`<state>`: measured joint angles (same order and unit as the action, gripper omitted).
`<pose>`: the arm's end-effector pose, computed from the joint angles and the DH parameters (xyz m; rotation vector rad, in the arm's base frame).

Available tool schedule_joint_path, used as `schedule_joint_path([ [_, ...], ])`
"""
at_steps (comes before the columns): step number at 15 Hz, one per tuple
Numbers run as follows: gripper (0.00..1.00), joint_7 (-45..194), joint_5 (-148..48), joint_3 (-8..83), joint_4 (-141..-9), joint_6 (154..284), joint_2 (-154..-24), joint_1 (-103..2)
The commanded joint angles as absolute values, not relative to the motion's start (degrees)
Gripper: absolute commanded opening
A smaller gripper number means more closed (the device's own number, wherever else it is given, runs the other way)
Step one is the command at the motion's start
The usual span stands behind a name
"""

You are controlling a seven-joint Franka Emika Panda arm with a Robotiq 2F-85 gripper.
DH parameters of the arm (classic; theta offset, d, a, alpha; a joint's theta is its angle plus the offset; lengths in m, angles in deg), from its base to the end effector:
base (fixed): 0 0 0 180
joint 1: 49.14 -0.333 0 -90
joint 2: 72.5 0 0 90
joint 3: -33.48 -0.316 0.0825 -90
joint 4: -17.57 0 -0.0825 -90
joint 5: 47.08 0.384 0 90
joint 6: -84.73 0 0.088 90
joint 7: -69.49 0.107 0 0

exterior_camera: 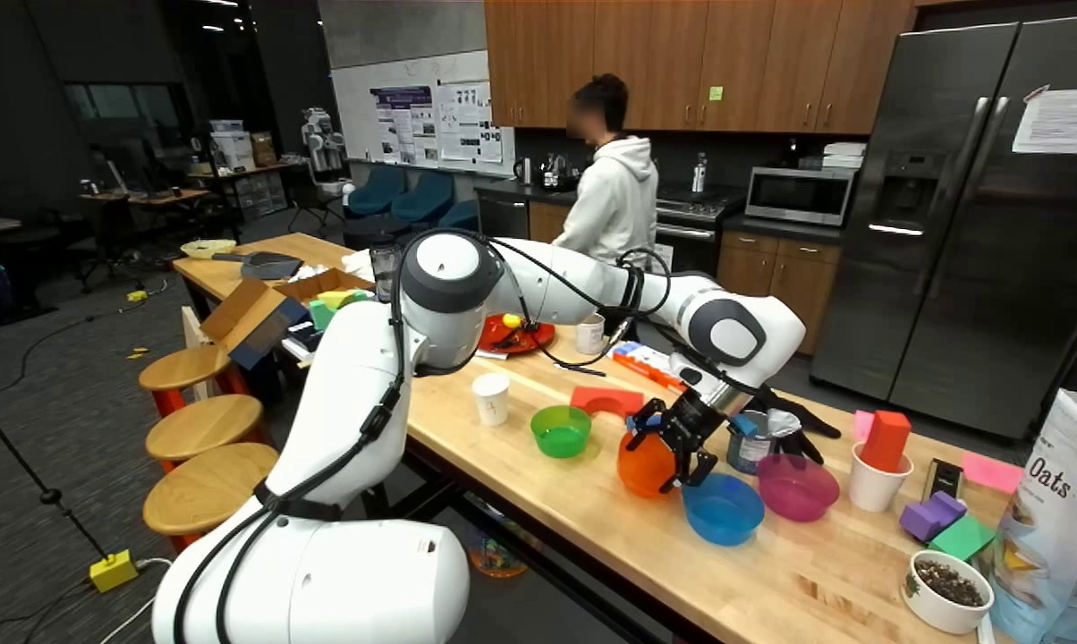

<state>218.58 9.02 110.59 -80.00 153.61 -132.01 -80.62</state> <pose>0.5382 -0.2220 0.2801 -0.6258 -2.5164 -0.5216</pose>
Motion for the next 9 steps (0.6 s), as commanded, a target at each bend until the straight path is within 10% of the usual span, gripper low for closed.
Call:
schedule_joint_path([
  [1, 1.0, 218.6, 9.0, 111.2, -80.2, 153.9, -132.4, -80.7],
  [9, 1.0, 218.6, 9.0, 111.7, -80.4, 154.2, -133.0, -81.3],
])
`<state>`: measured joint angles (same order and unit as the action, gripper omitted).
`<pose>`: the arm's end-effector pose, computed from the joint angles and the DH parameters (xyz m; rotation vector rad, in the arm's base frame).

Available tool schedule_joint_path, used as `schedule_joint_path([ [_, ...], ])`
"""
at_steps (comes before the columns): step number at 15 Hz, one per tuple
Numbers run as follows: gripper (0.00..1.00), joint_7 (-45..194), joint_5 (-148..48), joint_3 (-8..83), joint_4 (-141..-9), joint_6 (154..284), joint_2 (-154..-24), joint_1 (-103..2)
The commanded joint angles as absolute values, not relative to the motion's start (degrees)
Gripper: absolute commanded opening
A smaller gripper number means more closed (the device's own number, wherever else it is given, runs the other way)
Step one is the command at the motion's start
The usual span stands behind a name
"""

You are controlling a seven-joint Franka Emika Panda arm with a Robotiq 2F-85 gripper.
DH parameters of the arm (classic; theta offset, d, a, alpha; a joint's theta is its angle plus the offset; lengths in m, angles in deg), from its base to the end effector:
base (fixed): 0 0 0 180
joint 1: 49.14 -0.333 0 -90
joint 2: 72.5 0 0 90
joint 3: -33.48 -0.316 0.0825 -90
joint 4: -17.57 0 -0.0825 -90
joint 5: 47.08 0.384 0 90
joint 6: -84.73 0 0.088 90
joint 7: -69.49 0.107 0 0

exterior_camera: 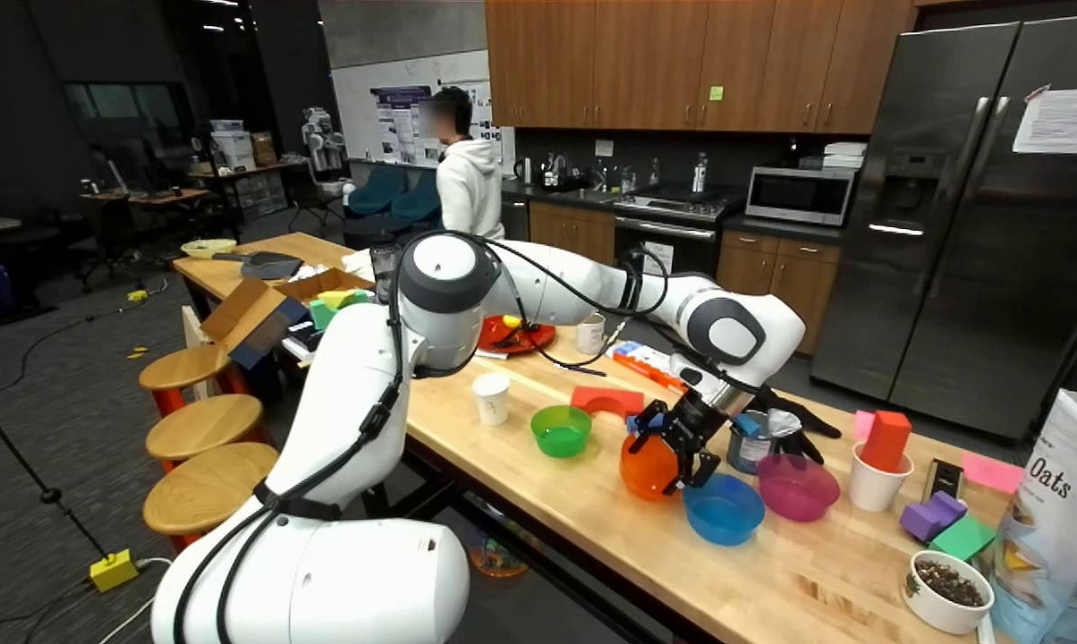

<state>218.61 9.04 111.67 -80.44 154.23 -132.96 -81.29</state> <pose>0.5366 -0.2244 0.2807 -0.6421 -2.5247 -0.4855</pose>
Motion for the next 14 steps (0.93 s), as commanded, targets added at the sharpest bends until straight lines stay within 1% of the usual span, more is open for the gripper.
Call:
schedule_joint_path([
  [1, 1.0, 218.6, 10.9, 114.1, -81.7, 154.1, -134.3, -82.4],
  [6, 1.0, 218.6, 15.7, 126.6, -89.9, 159.9, -137.4, -90.5],
  [9, 1.0, 218.6, 17.5, 133.0, -92.2, 159.6, -141.0, -93.9],
  [14, 1.0, 218.7, 22.5, 137.3, -92.2, 154.0, -152.7, -93.1],
])
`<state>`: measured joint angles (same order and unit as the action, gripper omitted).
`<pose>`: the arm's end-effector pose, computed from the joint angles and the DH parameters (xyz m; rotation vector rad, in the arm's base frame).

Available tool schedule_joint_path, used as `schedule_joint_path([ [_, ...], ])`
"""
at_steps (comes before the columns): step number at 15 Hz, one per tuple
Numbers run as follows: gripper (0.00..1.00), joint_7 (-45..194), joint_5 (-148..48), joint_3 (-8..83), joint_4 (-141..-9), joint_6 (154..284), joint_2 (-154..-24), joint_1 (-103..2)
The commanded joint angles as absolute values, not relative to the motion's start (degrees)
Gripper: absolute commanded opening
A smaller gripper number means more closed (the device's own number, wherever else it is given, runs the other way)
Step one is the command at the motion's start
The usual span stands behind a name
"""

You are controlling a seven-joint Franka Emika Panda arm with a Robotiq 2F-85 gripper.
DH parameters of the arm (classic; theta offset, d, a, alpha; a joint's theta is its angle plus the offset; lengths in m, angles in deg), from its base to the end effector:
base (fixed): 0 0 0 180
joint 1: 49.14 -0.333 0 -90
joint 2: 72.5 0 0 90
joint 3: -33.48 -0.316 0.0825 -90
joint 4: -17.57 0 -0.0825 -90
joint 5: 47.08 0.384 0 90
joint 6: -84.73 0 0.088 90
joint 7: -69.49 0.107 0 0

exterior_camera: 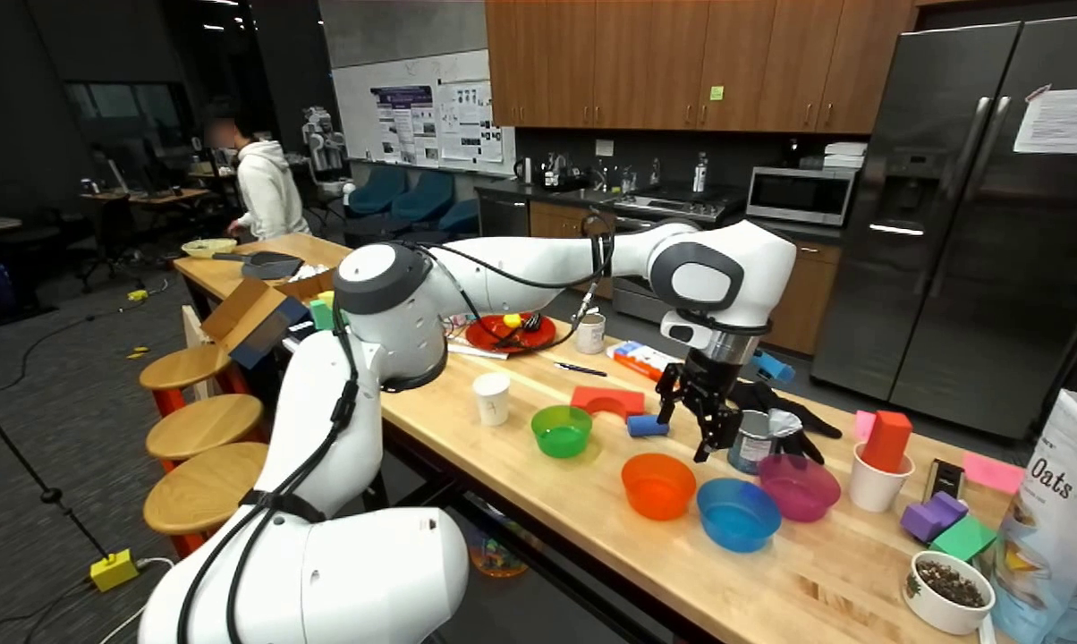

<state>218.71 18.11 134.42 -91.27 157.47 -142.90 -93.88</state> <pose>0.5041 -0.2292 0.3834 -0.9180 -2.7927 -0.2210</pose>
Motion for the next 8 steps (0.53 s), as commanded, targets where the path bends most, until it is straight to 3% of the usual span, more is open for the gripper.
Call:
schedule_joint_path([
  [1, 1.0, 218.7, 23.5, 137.5, -92.1, 152.6, -154.9, -92.5],
  [3, 1.0, 218.7, 25.6, 137.6, -92.4, 149.7, -159.4, -91.3],
  [4, 1.0, 218.7, 22.5, 135.2, -91.6, 152.9, -152.7, -92.4],
  [8, 1.0, 218.5, 22.8, 134.6, -91.3, 152.6, -154.9, -92.2],
])
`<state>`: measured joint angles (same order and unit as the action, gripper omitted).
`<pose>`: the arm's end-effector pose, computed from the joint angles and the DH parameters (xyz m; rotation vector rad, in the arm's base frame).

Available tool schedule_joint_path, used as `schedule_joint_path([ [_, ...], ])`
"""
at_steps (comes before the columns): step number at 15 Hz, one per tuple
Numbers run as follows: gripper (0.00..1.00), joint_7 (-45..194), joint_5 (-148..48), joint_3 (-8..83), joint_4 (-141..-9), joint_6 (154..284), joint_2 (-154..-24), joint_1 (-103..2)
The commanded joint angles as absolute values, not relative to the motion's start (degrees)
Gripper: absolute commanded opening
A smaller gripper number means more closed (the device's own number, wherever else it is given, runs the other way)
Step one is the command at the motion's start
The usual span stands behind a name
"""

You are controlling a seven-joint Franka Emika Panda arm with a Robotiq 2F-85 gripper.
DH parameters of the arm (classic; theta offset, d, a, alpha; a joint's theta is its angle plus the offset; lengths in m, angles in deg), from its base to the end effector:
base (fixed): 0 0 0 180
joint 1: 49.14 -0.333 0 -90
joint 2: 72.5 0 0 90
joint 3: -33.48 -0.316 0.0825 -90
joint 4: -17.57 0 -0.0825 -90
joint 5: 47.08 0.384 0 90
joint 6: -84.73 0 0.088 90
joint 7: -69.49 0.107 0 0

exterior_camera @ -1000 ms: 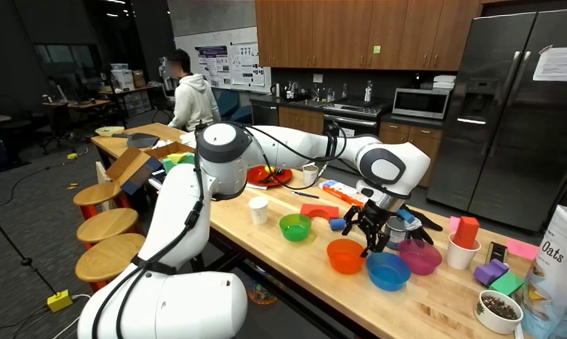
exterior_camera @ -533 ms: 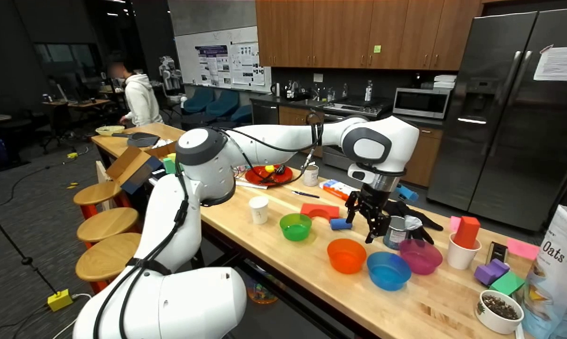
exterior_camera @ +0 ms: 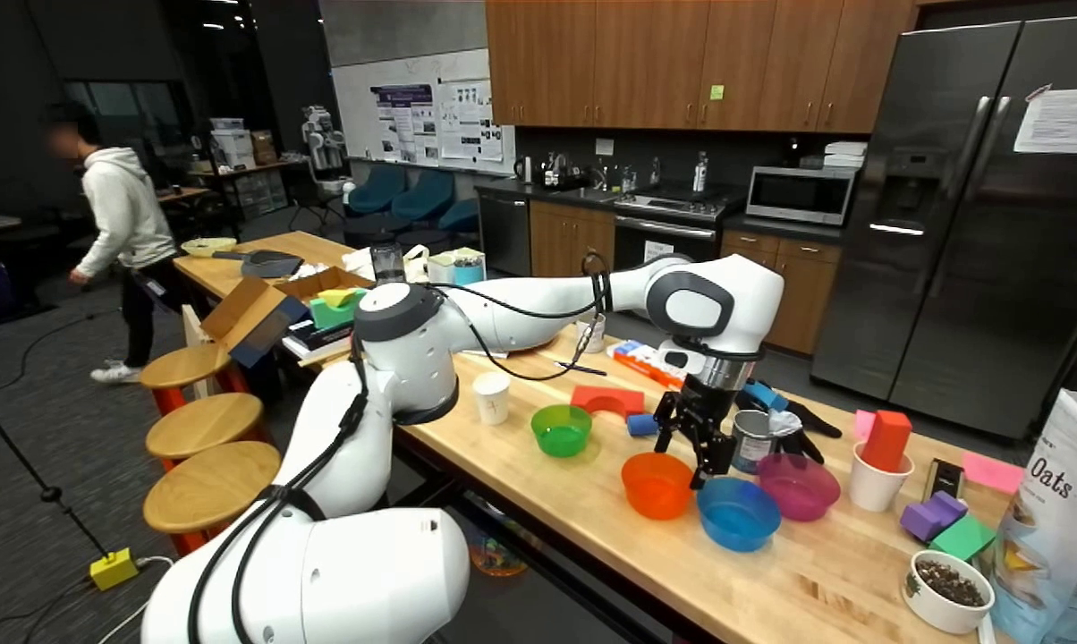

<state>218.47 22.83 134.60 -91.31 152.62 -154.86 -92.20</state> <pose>0.5063 -0.2269 0.3356 -0.9478 -2.6987 -0.1234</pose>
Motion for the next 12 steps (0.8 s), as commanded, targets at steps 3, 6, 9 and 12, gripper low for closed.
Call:
schedule_joint_path([
  [3, 1.0, 218.5, 22.7, 134.8, -90.8, 152.0, -155.4, -92.0],
  [6, 1.0, 218.5, 22.9, 133.9, -88.7, 149.4, -158.2, -90.3],
  [9, 1.0, 218.5, 21.3, 132.1, -88.5, 150.5, -156.8, -89.9],
  [12, 1.0, 218.5, 20.3, 131.7, -88.5, 150.6, -156.9, -89.6],
])
